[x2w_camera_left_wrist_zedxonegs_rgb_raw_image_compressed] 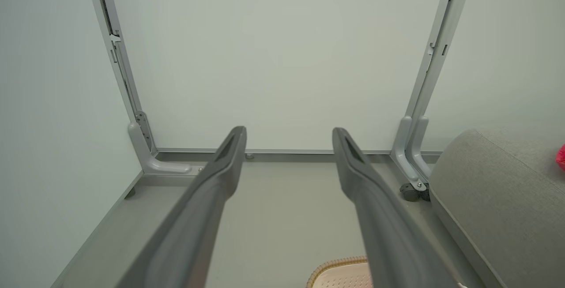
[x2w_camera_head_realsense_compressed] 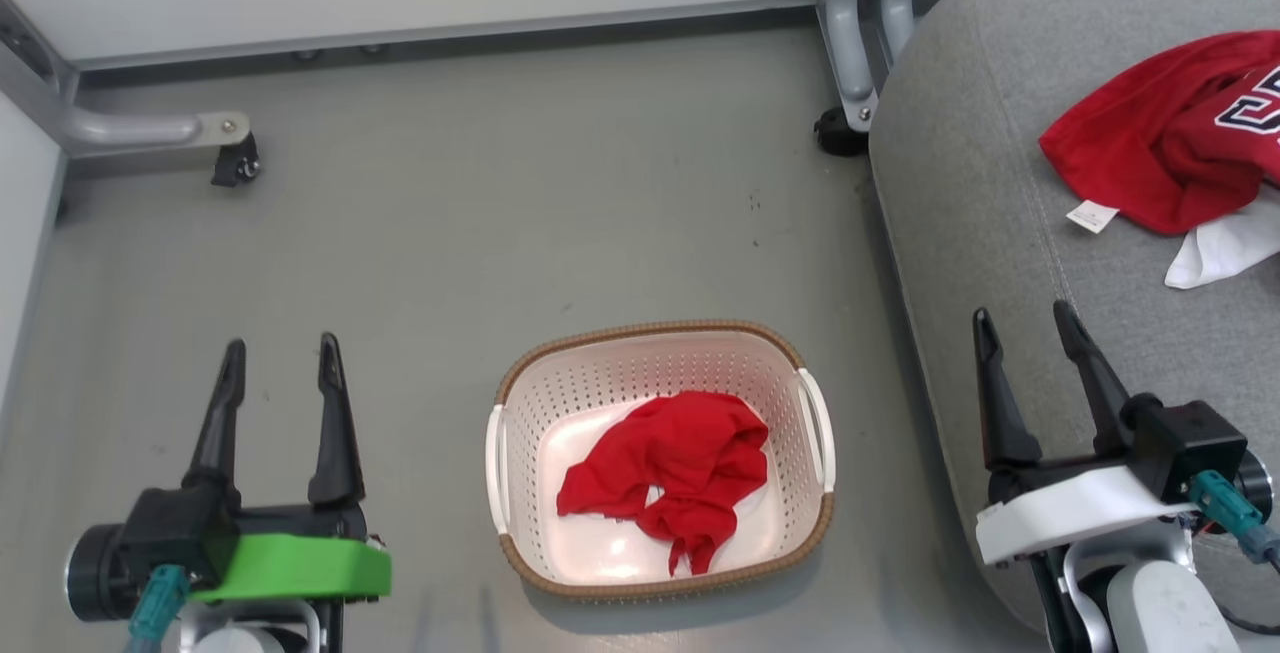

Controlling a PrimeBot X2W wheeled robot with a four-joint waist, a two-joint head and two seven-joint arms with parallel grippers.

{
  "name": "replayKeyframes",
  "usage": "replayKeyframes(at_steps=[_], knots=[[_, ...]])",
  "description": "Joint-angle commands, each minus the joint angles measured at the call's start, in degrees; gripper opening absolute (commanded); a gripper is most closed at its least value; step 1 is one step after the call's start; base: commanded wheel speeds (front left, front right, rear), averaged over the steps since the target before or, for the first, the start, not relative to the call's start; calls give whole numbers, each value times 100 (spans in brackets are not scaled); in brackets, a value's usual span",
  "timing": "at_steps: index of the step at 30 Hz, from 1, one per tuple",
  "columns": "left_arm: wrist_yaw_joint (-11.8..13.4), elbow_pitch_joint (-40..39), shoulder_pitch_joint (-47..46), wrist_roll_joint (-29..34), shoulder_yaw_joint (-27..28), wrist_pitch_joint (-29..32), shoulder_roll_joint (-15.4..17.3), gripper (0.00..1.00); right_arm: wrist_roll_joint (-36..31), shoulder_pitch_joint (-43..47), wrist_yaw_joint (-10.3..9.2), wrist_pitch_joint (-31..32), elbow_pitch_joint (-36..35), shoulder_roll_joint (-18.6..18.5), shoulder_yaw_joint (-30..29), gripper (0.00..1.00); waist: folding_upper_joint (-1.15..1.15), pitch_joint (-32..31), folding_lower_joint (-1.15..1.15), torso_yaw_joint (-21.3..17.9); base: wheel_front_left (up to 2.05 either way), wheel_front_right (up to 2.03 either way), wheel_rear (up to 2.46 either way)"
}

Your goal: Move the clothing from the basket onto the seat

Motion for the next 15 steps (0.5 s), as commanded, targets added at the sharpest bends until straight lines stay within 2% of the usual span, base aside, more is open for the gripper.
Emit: replayKeyframes(at_steps=[1,6,15], knots=[[-51,34,142,72,18,-3,-20,100,16,132,-2,46,-44,-14,25,100,0,-180,0,67,0,0,0],[-201,179,417,211,63,-4,-129,100,48,386,-2,144,-137,-15,127,100,0,-402,0,23,0,0,0],[-301,421,688,451,60,-4,-186,100,63,669,-2,293,-232,-14,126,100,0,-650,0,-62,0,0,0]])
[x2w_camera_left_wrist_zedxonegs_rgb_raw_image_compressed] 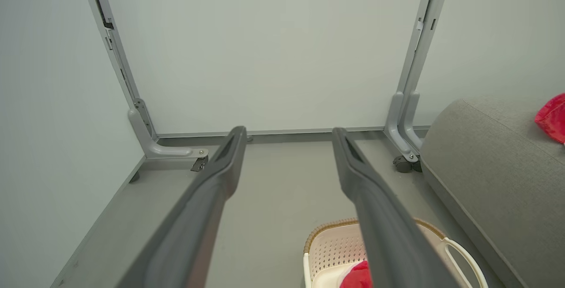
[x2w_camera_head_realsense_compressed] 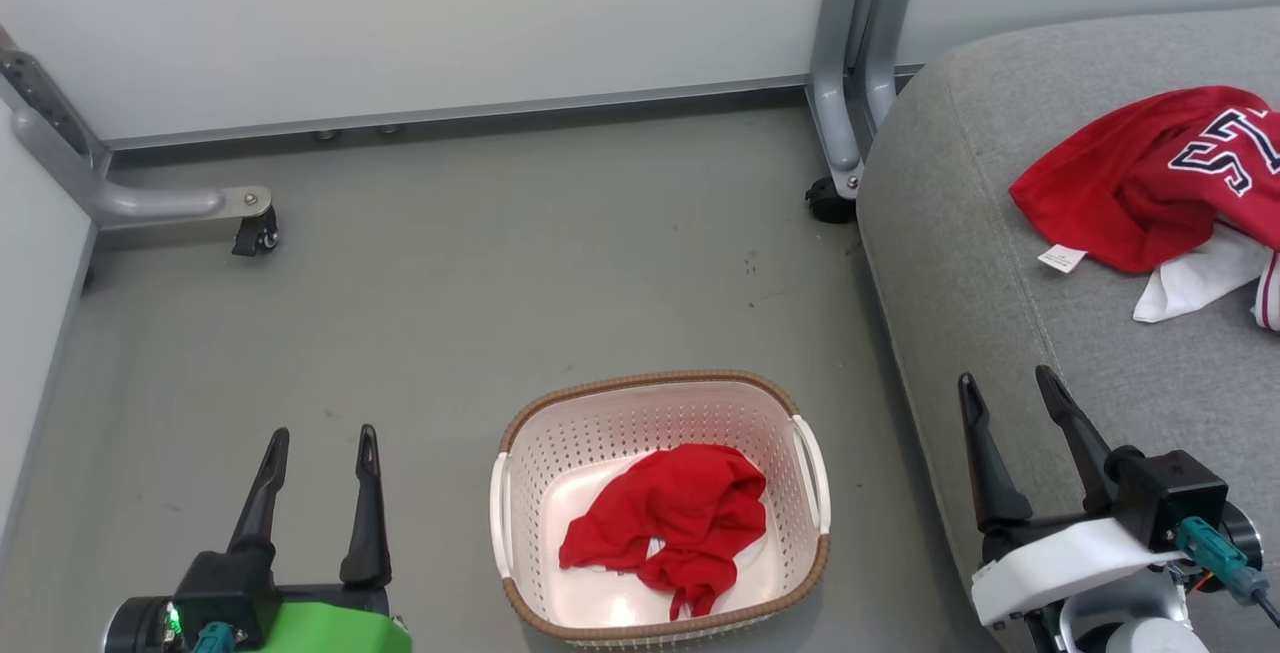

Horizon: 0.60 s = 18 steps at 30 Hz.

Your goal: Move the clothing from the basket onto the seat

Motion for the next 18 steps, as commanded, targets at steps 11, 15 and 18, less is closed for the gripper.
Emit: replayKeyframes(at_steps=[11,15,18], knots=[[-42,185,109,203,34,-4,-78,100,-110,150,-2,118,-163,-14,15,100,0,-88,0,-25,0,0,0],[-52,234,67,230,58,-4,-95,100,-146,142,-2,144,-185,-15,28,100,0,-80,0,-18,0,0,0],[-63,260,45,255,83,-4,-107,100,-119,131,-2,152,-191,-14,35,100,0,-80,0,-18,0,0,0]])
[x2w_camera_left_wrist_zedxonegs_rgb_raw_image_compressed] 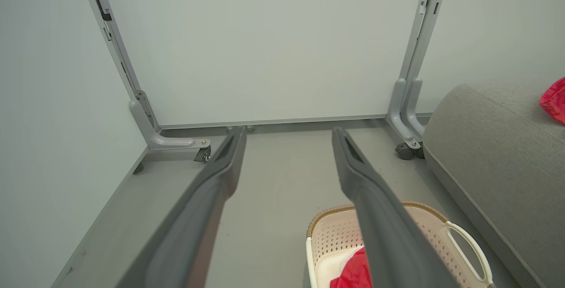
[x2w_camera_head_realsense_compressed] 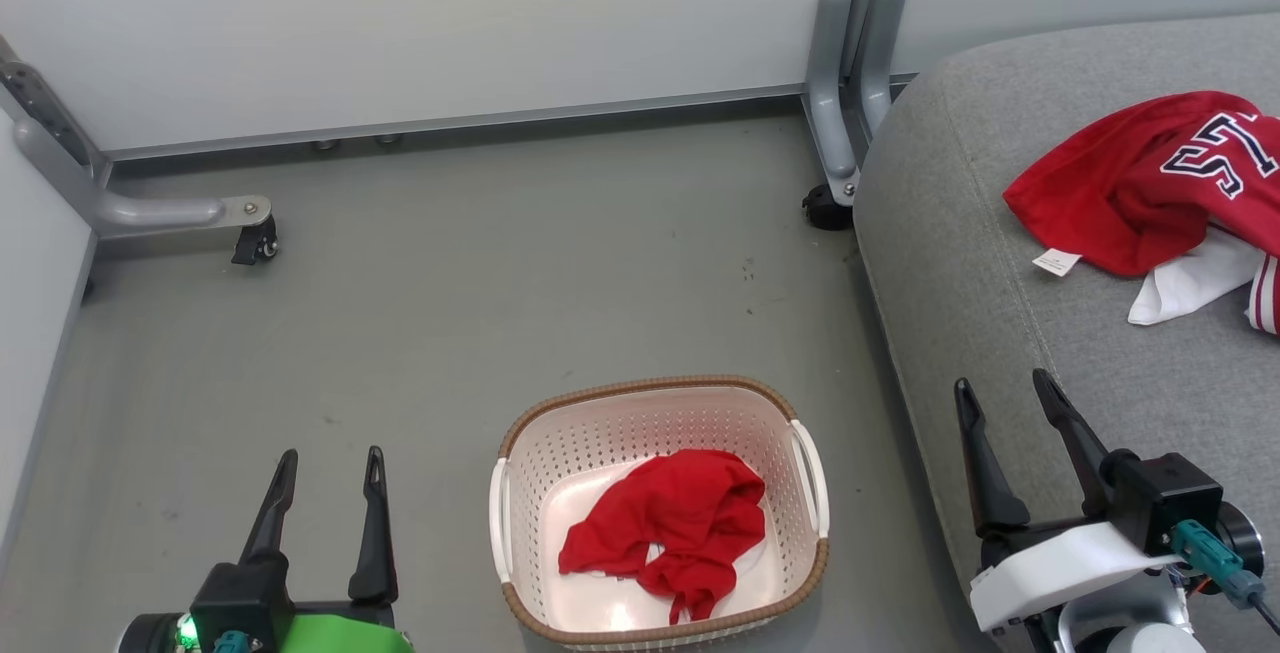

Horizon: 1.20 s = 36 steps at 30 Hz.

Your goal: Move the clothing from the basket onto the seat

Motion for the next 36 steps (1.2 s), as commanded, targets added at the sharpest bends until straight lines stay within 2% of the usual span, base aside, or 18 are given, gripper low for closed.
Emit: replayKeyframes(at_steps=[1,10,17,26,36], knots=[[-22,19,-36,36,40,-4,-8,100,14,16,-2,27,-25,-14,3,100,0,-4,0,-1,0,0,0],[-61,53,-150,104,64,-4,-57,100,28,-51,-2,34,-54,-15,-29,100,0,78,0,20,0,0,0],[-229,88,-523,188,-64,-4,-120,100,26,-280,-2,-21,-212,-15,-93,100,0,524,0,49,0,0,0],[-534,523,-1628,398,-631,-4,-300,100,-66,-975,-2,-127,-569,-14,-63,100,0,1790,0,-18,0,0,0],[-714,1566,-3202,691,-1390,-4,-389,100,-150,-1797,-2,-287,-892,-13,62,100,0,3244,0,-259,0,0,0]])
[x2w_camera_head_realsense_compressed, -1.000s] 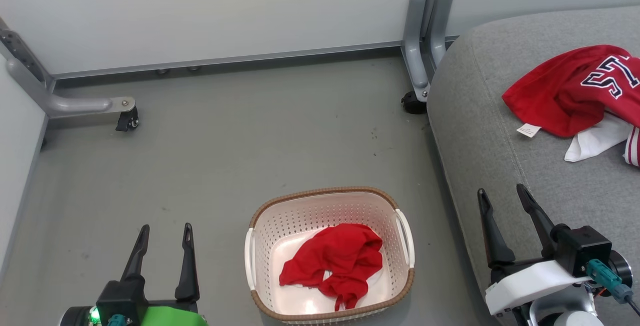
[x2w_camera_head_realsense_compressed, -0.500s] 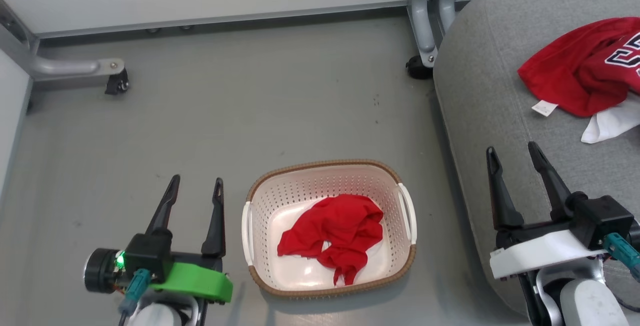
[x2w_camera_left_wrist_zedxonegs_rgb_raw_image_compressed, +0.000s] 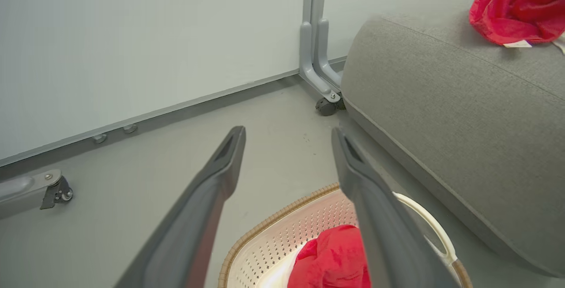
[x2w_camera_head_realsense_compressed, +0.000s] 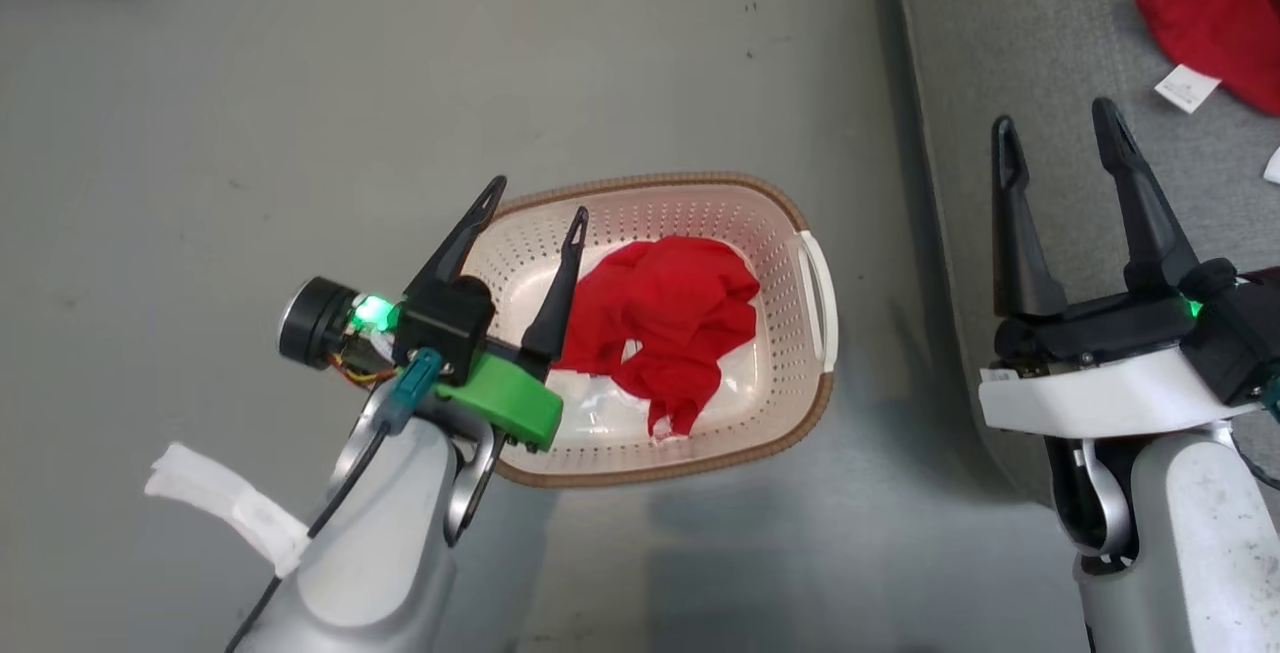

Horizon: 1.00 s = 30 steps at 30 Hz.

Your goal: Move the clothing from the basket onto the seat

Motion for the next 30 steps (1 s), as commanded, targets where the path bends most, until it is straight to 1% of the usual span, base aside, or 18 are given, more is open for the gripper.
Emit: replayKeyframes(at_steps=[1,9,15,19,24,30], knots=[[-14,114,-276,46,-55,-4,24,100,-26,-169,-2,-63,-60,-12,36,100,0,999,0,-241,0,0,0],[-115,1194,-1341,374,-720,-4,13,100,67,-666,-2,-257,-123,-10,264,100,0,1898,0,-597,0,0,0],[-170,2044,-2000,557,-1202,-4,11,100,140,-856,-2,-389,-112,-9,359,100,0,2401,0,-799,0,0,0],[-202,2648,-2401,707,-1505,-4,24,100,234,-941,-2,-473,-54,-9,452,100,0,2670,0,-931,0,0,0],[-209,3388,-2781,896,-1839,24,116,100,357,-1032,-2,-567,33,-8,583,100,0,2916,0,-1102,0,0,0],[-211,4094,-3171,1022,-2031,82,242,100,523,-1109,-2,-630,144,-9,718,100,0,3113,0,-1300,0,0,0]])
